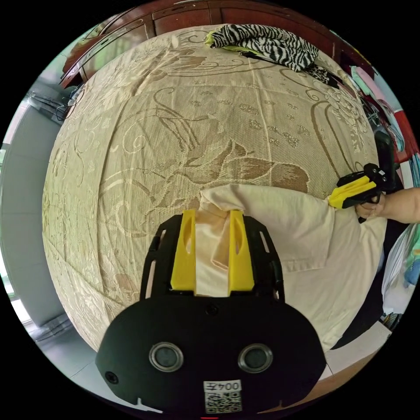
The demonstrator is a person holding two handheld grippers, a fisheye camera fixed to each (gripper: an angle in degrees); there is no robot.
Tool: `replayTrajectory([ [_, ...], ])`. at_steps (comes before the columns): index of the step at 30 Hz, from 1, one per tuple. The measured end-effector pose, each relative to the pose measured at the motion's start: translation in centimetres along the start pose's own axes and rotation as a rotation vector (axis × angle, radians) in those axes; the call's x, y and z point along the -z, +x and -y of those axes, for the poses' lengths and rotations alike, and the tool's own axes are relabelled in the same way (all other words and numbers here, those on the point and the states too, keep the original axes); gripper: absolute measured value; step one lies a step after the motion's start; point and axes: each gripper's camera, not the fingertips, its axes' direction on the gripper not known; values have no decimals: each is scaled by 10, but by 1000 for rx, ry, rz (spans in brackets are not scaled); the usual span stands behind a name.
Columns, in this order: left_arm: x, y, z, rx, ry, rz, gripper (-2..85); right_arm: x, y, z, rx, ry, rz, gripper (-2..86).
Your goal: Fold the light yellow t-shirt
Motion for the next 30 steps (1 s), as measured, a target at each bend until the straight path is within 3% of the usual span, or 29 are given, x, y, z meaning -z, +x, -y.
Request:
replayTrajectory([
  [3,0,-1,-9,-38,-23,11,45,-1,2,-5,1,0,-2,-8],
  [6,18,-1,-34,-21,78,164,45,-1,3,-8,1,1,-1,-8],
  [12,-13,-32,-81,212,60,255,121,0,6,-12,1,0,-2,-8],
  [16,5,-92,-141,367,58,129,169,3,7,-13,0,-2,-4,-7],
  [20,36,-127,-252,566,308,5,156,5,7,-11,-2,-3,-5,-7],
  [23,24,-115,-318,558,463,-127,136,9,7,-9,-3,-4,-5,-7],
  [30,-58,-69,-368,479,379,-73,105,18,6,2,-4,-6,-6,-8],
])
